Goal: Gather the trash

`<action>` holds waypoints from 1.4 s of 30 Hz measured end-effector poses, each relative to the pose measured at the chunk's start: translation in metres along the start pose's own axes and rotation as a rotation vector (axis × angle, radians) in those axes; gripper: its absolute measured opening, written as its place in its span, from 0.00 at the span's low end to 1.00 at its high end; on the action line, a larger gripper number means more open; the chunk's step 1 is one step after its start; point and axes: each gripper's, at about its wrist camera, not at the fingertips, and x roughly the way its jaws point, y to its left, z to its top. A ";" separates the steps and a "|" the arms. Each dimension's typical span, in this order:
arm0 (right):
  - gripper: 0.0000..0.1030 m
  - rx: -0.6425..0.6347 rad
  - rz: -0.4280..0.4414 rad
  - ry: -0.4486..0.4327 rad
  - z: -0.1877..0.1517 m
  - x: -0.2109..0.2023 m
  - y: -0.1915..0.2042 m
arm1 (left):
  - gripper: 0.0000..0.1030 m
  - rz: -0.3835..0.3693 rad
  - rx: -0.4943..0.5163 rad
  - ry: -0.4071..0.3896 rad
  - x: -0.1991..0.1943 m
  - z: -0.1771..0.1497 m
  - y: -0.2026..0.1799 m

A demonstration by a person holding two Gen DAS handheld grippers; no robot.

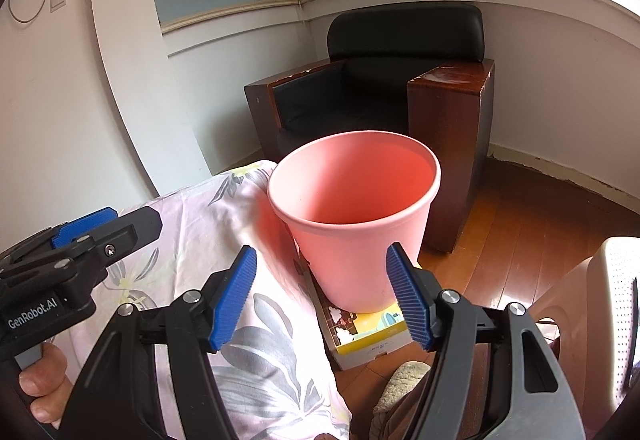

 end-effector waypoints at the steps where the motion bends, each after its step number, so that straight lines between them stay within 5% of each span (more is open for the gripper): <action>1: 0.66 -0.002 -0.002 0.000 0.000 0.000 0.000 | 0.66 0.002 -0.001 0.002 0.000 -0.001 0.000; 42: 0.66 0.016 -0.049 -0.060 -0.014 -0.015 0.009 | 0.66 0.022 -0.044 0.053 0.003 -0.023 0.016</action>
